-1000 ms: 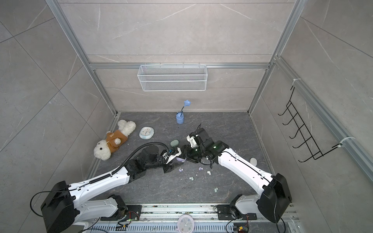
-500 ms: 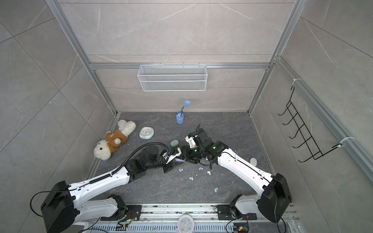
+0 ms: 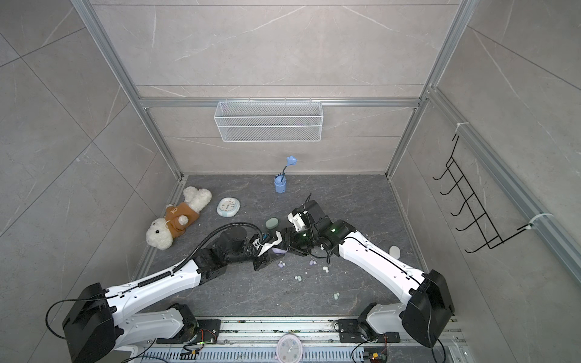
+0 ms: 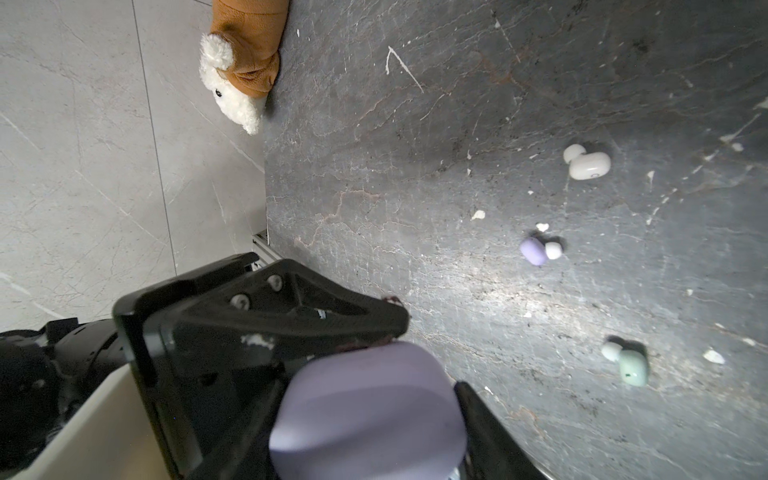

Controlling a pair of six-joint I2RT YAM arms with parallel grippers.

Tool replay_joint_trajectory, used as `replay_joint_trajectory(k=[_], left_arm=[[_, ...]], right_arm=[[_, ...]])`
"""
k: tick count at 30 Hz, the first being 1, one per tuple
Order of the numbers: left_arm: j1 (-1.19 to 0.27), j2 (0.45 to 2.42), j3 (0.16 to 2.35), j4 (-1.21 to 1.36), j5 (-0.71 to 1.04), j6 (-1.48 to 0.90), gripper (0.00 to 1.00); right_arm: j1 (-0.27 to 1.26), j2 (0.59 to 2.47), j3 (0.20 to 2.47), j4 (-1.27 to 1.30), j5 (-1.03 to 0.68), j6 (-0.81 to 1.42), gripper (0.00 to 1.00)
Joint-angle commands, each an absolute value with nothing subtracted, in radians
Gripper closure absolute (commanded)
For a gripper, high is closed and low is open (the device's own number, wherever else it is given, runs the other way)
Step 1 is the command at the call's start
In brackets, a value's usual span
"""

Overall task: Insert the wireless bluetooth earbuds into the charging case
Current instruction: 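Grasp the lavender case with the left gripper beside the right gripper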

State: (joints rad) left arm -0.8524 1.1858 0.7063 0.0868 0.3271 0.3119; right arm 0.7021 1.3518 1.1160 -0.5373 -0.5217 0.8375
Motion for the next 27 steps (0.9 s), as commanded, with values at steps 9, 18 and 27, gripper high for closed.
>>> replay_joint_trajectory(k=[9, 18, 27], left_arm=[[-0.847, 1.165, 0.719, 0.102, 0.402, 0.323, 0.58], [-0.847, 1.166, 0.723, 0.102, 0.403, 0.326, 0.67], [-0.847, 1.152, 0.712, 0.110, 0.386, 0.317, 0.71]], right_arm=[[0.708, 1.342, 1.131, -0.511, -0.548, 0.811, 0.46], [0.710, 1.345, 1.131, -0.509, -0.552, 0.811, 0.45], [0.710, 1.322, 1.125, -0.540, -0.526, 0.805, 0.27]])
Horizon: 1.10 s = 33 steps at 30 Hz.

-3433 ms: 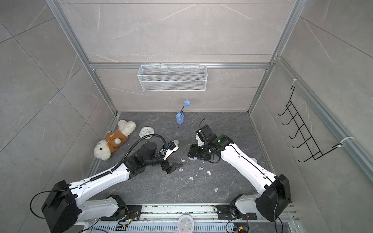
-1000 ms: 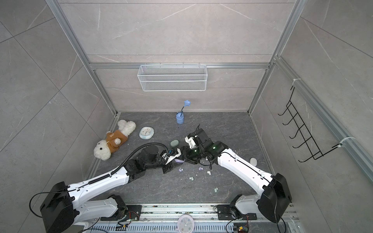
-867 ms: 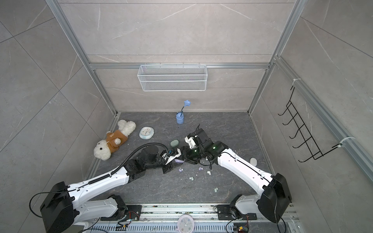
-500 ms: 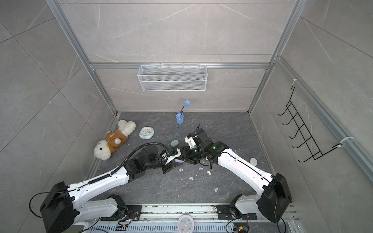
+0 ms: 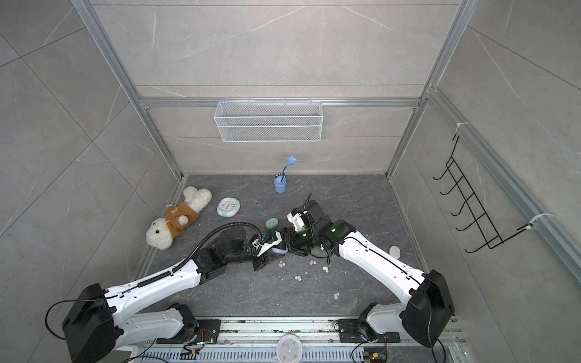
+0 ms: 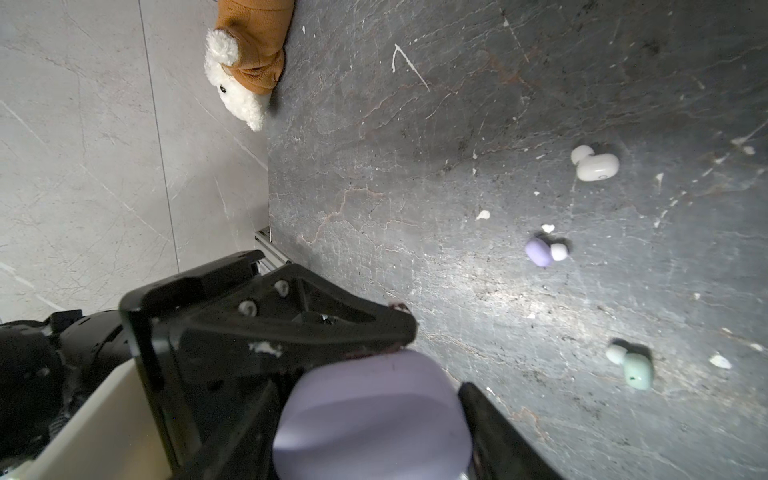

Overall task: Insert the wireless bluetooth earbuds into the charging case
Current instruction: 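Grasp the lavender case with the left gripper beside the right gripper, then pull the case lid open with the right gripper while the left gripper holds the base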

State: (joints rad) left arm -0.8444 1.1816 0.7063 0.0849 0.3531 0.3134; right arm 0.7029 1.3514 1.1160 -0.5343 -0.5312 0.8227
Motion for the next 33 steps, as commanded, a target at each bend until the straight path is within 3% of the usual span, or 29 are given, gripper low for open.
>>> replay_joint_trajectory(k=[1, 12, 17, 24, 27, 33], left_arm=[[-0.847, 1.152, 0.711, 0.110, 0.384, 0.315, 0.71], [-0.841, 1.139, 0.682, 0.123, 0.377, 0.249, 0.73], [-0.841, 1.116, 0.651, 0.163, 0.398, 0.181, 0.73], [-0.841, 1.069, 0.646, 0.278, 0.508, 0.048, 0.73], [-0.839, 1.054, 0.662, 0.303, 0.568, 0.028, 0.74], [-0.838, 1.055, 0.686, 0.317, 0.618, 0.035, 0.74]], right_arm=[[0.710, 1.319, 1.124, -0.541, -0.523, 0.805, 0.26], [0.681, 1.255, 1.104, -0.610, -0.448, 0.805, 0.06], [0.646, 1.212, 1.118, -0.658, -0.415, 0.788, 0.01], [0.644, 1.178, 1.288, -0.953, -0.277, 0.366, 0.01], [0.655, 1.113, 1.294, -0.980, -0.276, 0.181, 0.01], [0.697, 1.110, 1.367, -0.996, -0.341, 0.023, 0.01]])
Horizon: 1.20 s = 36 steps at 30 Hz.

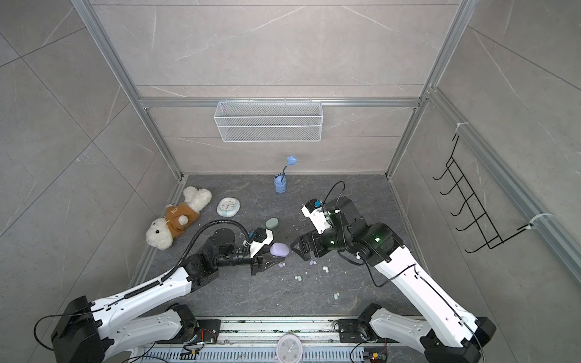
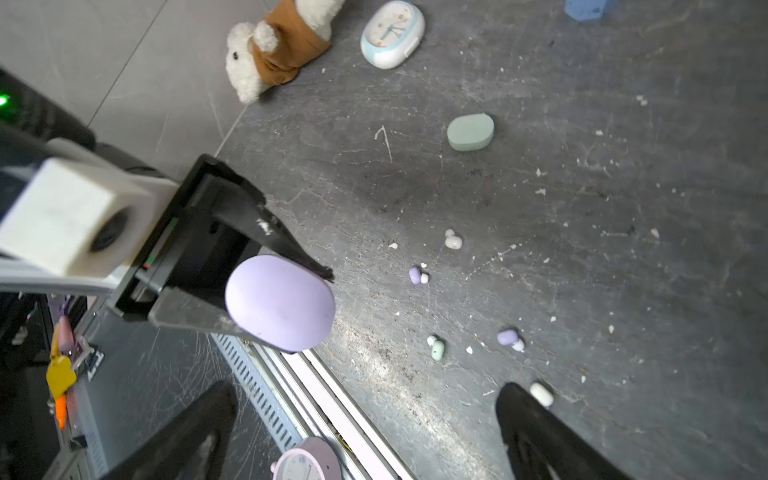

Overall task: Insert the wireless bluetooth earbuds into the charging case
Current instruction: 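Pull the case lid open with the right gripper while the left gripper holds the base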

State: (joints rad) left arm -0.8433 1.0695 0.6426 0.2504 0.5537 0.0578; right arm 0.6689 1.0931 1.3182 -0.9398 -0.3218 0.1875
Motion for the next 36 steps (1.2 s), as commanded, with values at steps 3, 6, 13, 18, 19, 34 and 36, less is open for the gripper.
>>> replay_joint_trajectory(k=[3, 6, 13, 18, 19, 34, 36], left_arm=[[-0.835, 1.063, 0.688, 0.330, 0.640, 0.035, 0.74], [-0.833, 1.071, 0.697, 0.332, 0.659, 0.031, 0.74], [-0.828, 1.084, 0.711, 0.329, 0.700, 0.020, 0.74], [-0.828, 1.086, 0.713, 0.325, 0.715, 0.018, 0.74], [-0.829, 1.086, 0.712, 0.325, 0.719, 0.018, 0.74], [-0.828, 1.095, 0.724, 0.295, 0.751, 0.031, 0.74], [-0.828, 1.097, 0.726, 0.293, 0.756, 0.031, 0.74]], right_arm=[[0.754, 1.134, 1.374, -1.002, -0.305, -0.027, 0.01], [0.803, 1.157, 1.370, -0.998, -0.253, -0.058, 0.02], [0.862, 1.185, 1.356, -0.959, -0.171, -0.078, 0.02], [0.867, 1.207, 1.354, -0.955, -0.101, -0.076, 0.02], [0.867, 1.208, 1.356, -0.954, -0.089, -0.076, 0.02], [0.865, 1.208, 1.395, -0.916, 0.064, -0.013, 0.03], [0.863, 1.207, 1.403, -0.911, 0.085, -0.003, 0.03]])
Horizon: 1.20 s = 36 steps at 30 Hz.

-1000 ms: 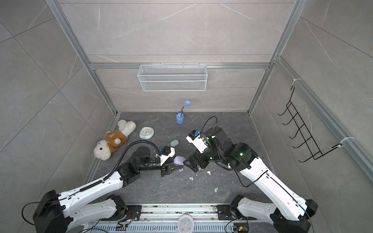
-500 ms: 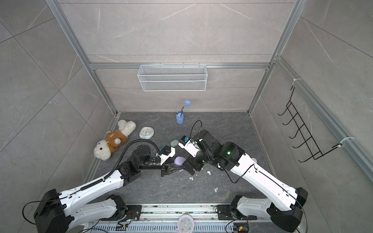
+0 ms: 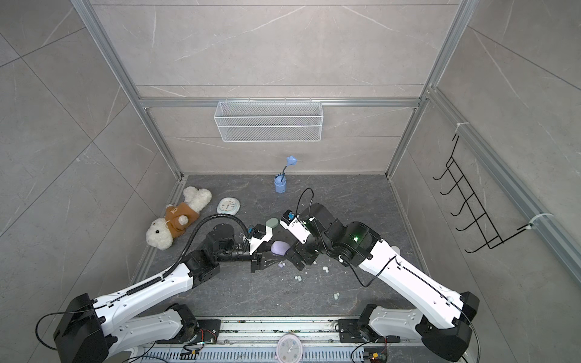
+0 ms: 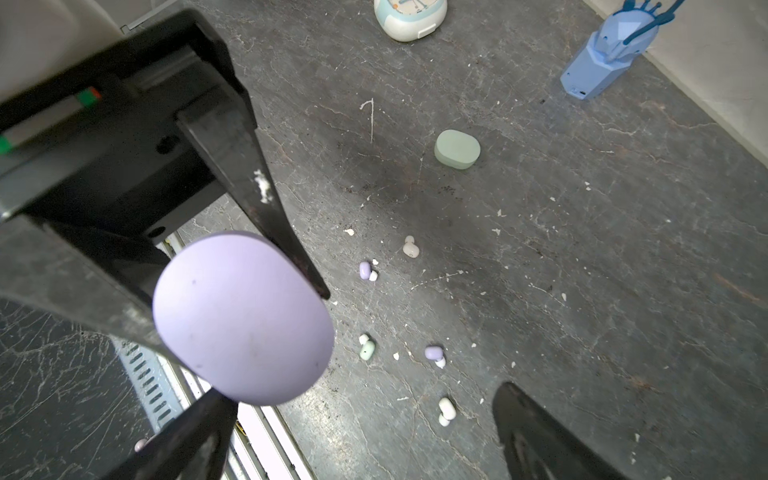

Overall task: Insert the wireless bluetooth earbuds into the charging case
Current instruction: 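Pull the case lid open with the right gripper while the left gripper holds the base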

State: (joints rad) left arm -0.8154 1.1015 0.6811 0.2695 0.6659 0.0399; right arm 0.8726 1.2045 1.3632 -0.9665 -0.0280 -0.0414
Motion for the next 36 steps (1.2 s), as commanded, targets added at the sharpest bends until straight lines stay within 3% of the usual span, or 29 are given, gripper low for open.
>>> replay_joint_trajectory(k=[1, 19, 36], left_arm=[[-0.828, 1.096, 0.725, 0.293, 0.757, 0.031, 0.74], [-0.828, 1.086, 0.723, 0.285, 0.769, 0.021, 0.75], [-0.822, 1.062, 0.665, 0.285, 0.636, -0.077, 0.75]], right_arm=[[0.861, 1.208, 1.407, -0.909, 0.091, 0.000, 0.03], [0.834, 1.220, 1.453, -0.900, 0.087, 0.044, 0.03], [0.826, 1.216, 1.517, -1.021, -0.072, 0.140, 0.00]])
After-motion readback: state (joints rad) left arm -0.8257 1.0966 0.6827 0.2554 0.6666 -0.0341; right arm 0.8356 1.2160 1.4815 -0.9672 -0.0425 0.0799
